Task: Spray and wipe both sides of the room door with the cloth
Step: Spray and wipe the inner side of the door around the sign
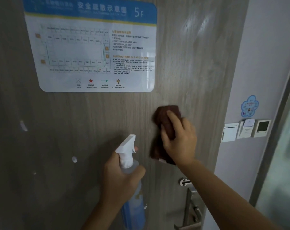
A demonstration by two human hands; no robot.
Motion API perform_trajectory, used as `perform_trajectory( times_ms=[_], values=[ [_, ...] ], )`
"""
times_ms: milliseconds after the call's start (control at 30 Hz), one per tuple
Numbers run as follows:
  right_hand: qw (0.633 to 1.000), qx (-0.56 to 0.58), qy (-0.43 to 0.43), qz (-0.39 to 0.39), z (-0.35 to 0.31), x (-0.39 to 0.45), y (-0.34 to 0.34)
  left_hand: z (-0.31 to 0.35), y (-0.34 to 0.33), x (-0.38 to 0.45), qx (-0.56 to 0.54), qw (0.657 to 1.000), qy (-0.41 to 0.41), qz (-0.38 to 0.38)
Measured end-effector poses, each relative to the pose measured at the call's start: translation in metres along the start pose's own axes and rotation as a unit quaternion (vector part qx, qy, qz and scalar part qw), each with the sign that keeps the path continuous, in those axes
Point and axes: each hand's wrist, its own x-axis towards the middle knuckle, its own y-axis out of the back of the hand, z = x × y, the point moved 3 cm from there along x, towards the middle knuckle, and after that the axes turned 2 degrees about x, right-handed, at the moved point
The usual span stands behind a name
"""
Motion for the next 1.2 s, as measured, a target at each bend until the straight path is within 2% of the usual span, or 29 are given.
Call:
perform_trajectory(
  times_ms=[100, 167, 233, 400, 467, 567, 600, 667, 767, 867, 933, 1100, 1200],
  values=[
    [0.984, -0.013, 0.143, -0.108, -0.007, -0.049, -0.008, -0.001, 0.002, 0.001, -0.001, 1.000, 0.000, -0.001],
    [0.974, -0.025, 0.173, -0.144, -0.001, -0.059, -0.006, -0.003, 0.003, 0.001, -0.005, 1.000, 0.003, -0.010],
    [0.984, -0.021, 0.133, -0.121, 0.001, -0.044, -0.005, -0.005, 0.003, 0.001, -0.004, 1.000, 0.000, -0.014],
    [1.000, 0.007, -0.016, -0.007, -0.006, 0.012, -0.006, -0.008, 0.000, 0.005, -0.001, 1.000, 0.005, -0.020],
    [0.999, 0.012, 0.003, -0.032, -0.012, 0.000, -0.011, -0.008, -0.001, 0.007, 0.003, 1.000, 0.001, -0.010],
    [0.983, 0.004, 0.117, -0.143, -0.019, -0.051, -0.019, -0.009, 0.000, 0.009, 0.006, 1.000, -0.006, -0.003],
    [0.977, 0.000, 0.131, -0.166, -0.016, -0.061, -0.020, -0.010, 0.000, 0.009, 0.007, 1.000, -0.010, -0.007],
    [0.982, -0.001, 0.101, -0.159, -0.007, -0.054, -0.018, -0.013, 0.001, 0.009, 0.015, 1.000, -0.015, -0.012],
    [0.997, 0.000, 0.000, -0.083, 0.004, -0.009, -0.017, -0.019, 0.002, 0.012, 0.026, 1.000, -0.009, -0.011],
    [0.998, 0.007, -0.039, -0.038, 0.007, 0.018, -0.024, -0.021, 0.001, 0.015, 0.029, 1.000, 0.003, -0.005],
    [0.998, 0.023, -0.024, -0.051, 0.005, 0.005, -0.031, -0.021, 0.000, 0.016, 0.022, 1.000, 0.003, -0.002],
    [0.981, 0.008, 0.089, -0.174, 0.009, -0.056, -0.038, -0.024, -0.002, 0.018, 0.016, 1.000, -0.002, -0.008],
    [0.991, 0.010, 0.040, -0.131, 0.019, -0.028, -0.034, -0.024, -0.003, 0.020, 0.012, 1.000, -0.003, -0.013]
  ],
)
